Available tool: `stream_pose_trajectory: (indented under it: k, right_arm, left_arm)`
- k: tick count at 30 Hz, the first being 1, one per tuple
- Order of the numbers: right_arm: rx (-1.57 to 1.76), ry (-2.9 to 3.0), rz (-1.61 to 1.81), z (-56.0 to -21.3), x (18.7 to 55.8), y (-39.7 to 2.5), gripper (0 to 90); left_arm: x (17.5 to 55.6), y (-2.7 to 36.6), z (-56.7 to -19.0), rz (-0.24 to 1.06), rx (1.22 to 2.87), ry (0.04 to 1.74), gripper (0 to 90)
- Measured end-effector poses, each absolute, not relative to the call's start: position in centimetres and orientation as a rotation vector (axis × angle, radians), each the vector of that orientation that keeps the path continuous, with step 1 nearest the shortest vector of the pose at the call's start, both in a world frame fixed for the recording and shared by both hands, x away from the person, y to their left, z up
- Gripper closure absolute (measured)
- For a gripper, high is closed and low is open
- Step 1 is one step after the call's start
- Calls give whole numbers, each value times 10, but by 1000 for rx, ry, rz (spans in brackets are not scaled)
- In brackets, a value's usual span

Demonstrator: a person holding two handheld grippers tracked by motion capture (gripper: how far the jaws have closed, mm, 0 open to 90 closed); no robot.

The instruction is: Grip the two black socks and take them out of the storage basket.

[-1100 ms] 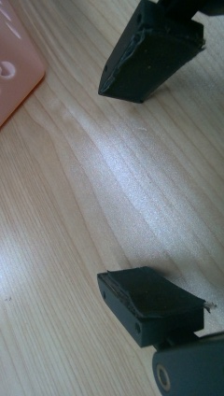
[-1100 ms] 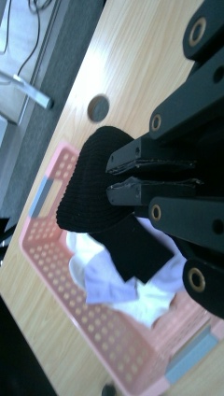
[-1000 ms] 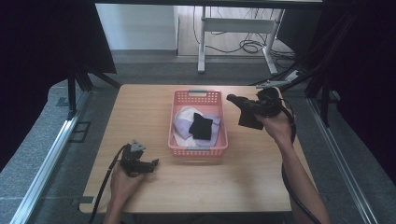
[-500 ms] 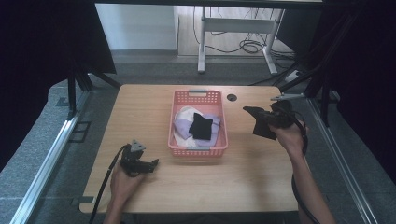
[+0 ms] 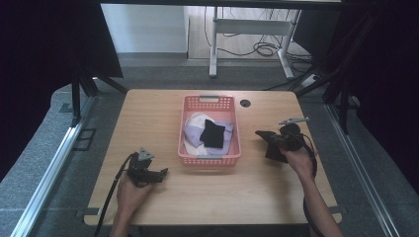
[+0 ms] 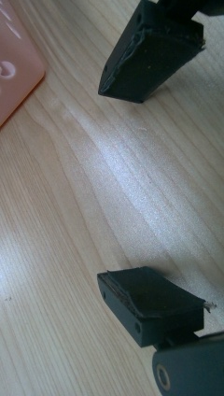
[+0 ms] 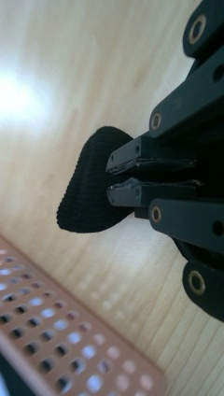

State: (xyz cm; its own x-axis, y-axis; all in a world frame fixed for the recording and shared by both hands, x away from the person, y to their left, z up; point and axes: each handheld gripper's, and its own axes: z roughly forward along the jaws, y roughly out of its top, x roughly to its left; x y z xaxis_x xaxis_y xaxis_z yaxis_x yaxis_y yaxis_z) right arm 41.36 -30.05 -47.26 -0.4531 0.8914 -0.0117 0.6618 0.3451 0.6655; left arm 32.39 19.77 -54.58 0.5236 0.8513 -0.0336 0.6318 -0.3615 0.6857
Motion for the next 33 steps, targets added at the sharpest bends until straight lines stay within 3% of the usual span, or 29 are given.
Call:
stream_pose_trajectory:
  k: [3, 7, 9, 15, 33]
  right_arm:
    - [1376, 2259, 830, -486, 413, -299, 802]
    - [1391, 2284, 835, -496, 413, -297, 655]
    - [1384, 2282, 851, -494, 412, -298, 580]
    - [1376, 2263, 899, -477, 409, -300, 499]
    - [1300, 2267, 1059, -432, 410, -270, 423]
  left_arm:
    - [324, 198, -546, 436, 2114, 1200, 101]
    - [324, 198, -546, 435, 2114, 1200, 102]
    - [324, 198, -546, 436, 2114, 1200, 101]
    - [324, 198, -546, 436, 2114, 1200, 102]
    - [324, 198, -546, 435, 2123, 1196, 101]
